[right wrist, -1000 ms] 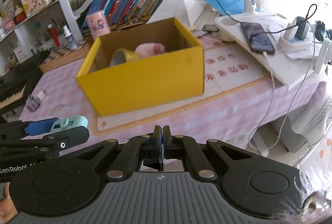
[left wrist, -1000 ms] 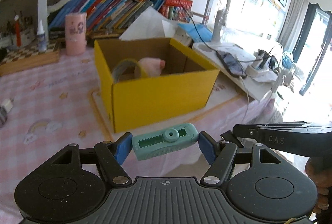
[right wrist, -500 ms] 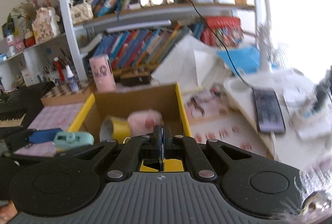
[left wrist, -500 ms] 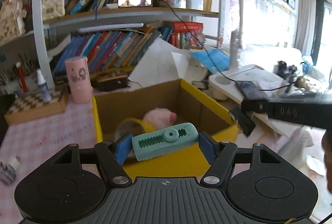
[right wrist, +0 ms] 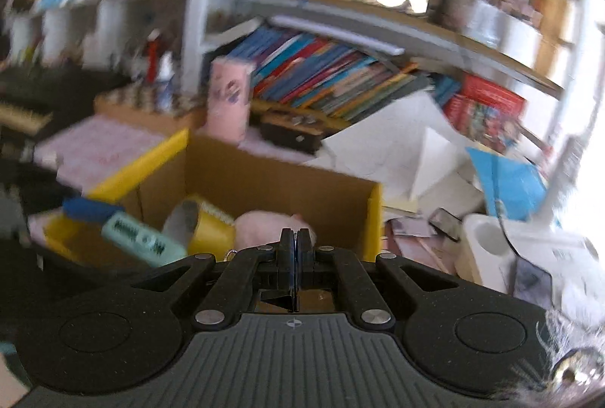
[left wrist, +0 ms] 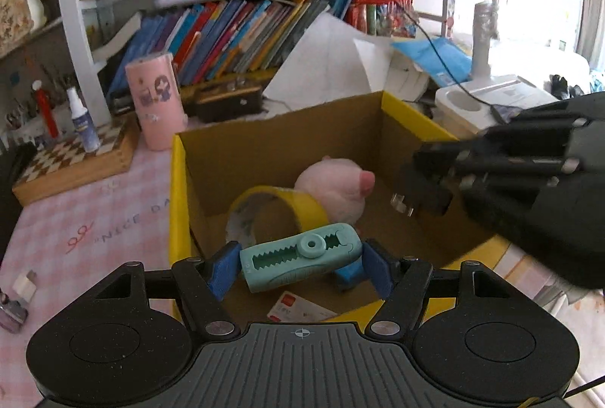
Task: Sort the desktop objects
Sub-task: 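Carry the mint comb and binder clip with both tools over the yellow box, then open the left tool to drop the comb while the right tool releases the clip into the box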
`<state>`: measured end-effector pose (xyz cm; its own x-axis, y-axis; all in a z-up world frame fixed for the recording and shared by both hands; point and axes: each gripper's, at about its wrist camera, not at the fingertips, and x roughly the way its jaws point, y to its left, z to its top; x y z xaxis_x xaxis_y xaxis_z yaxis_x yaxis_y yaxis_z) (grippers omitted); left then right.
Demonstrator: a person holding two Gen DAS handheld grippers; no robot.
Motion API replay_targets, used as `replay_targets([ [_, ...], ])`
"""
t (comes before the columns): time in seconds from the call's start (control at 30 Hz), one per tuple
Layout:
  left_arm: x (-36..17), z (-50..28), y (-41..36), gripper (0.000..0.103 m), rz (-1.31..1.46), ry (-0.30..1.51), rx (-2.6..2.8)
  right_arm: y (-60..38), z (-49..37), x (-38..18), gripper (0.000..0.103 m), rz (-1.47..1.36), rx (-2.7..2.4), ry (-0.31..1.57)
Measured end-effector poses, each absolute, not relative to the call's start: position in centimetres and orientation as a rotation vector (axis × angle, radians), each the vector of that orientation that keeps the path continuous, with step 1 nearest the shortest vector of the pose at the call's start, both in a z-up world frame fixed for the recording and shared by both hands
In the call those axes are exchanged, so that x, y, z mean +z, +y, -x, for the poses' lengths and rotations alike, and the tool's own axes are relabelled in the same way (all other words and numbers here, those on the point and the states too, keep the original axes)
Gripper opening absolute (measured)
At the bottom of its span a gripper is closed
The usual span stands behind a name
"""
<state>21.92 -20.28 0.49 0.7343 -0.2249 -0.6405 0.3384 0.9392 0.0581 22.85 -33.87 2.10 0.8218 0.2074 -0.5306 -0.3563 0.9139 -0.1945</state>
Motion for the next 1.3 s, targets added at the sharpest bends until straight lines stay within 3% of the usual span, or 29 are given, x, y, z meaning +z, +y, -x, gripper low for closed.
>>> replay_targets([
  [0.4,0.3,-22.9,-19.8,0.072,-0.120,0.732,-0.360,-34.8,-28.1,-1.6,0.002,0.255,0.387,0.761],
  [1.03,0.3,-22.8,-19.8,0.072,-0.055,0.773,-0.389,-35.6,-27.9,-1.7,0.001,0.289,0.448,0.781],
  [1.1,0.4,-22.7,-19.7,0.072,-0.058,0.766,-0.380,-35.8,-27.7,-1.5,0.005,0.268,0.438,0.772],
  [1.23,1.1,-21.9,-19.1,0.074,-0.055,0.722,-0.367,-36.1,-26.6,-0.5,0.036,0.158,0.450,0.738],
  [1.3,1.6,-21.1,-18.7,0.076,-0.050,0.688,-0.361,-36.1,-25.9,0.2,0.040,0.122,0.429,0.707],
])
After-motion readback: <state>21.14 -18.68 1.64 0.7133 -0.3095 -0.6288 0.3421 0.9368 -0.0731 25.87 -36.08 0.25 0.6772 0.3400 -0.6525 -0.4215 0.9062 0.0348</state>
